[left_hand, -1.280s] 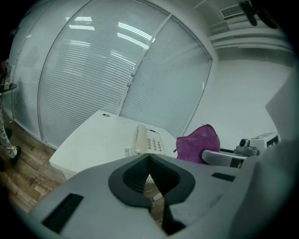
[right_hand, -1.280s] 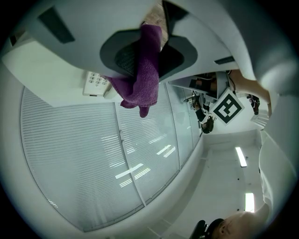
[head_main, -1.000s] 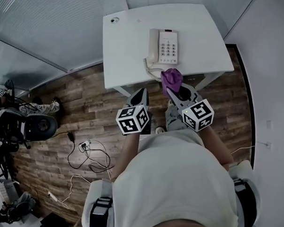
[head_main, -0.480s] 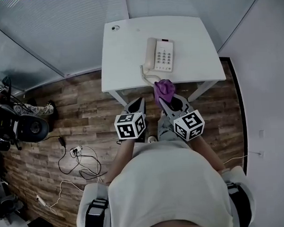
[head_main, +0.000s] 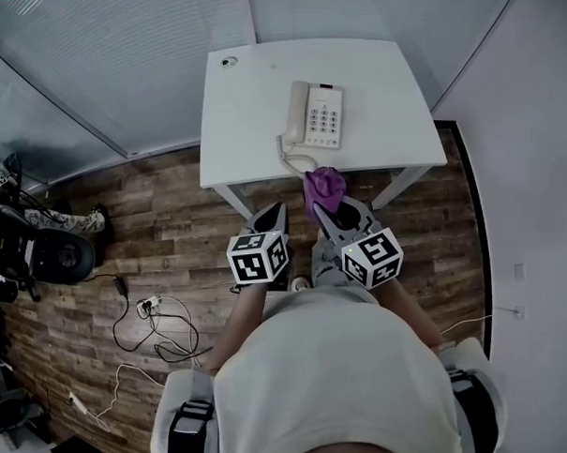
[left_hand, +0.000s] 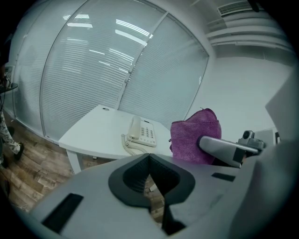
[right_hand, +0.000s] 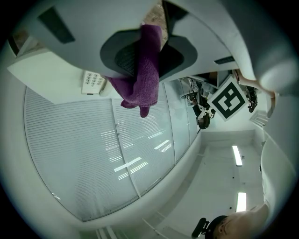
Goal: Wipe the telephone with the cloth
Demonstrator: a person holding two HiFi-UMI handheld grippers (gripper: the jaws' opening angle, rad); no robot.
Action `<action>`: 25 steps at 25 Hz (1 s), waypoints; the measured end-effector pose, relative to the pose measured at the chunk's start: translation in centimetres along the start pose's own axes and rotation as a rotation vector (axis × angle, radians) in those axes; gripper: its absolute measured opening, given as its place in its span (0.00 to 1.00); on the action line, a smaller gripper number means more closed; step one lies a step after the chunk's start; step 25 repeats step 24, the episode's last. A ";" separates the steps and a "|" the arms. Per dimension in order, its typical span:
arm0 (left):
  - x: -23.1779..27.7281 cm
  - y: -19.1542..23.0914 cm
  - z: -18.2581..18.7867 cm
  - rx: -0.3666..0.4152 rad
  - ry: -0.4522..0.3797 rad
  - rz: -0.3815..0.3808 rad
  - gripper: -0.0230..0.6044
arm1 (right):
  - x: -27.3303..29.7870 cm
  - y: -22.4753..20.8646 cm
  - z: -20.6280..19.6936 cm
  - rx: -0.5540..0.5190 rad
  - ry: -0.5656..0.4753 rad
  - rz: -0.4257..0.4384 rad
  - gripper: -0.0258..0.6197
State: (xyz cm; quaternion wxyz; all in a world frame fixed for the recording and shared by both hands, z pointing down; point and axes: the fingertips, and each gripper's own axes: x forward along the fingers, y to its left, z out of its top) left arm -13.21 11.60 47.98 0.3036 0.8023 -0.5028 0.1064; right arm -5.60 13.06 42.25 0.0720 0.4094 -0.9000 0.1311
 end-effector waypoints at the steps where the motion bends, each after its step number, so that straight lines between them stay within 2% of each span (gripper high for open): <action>1: 0.0 -0.1 -0.2 -0.003 0.002 0.000 0.07 | -0.1 0.0 -0.1 -0.001 0.002 -0.002 0.18; 25: 0.6 0.0 -0.2 -0.023 0.021 -0.011 0.07 | 0.2 -1.0 0.0 -0.002 0.008 0.000 0.18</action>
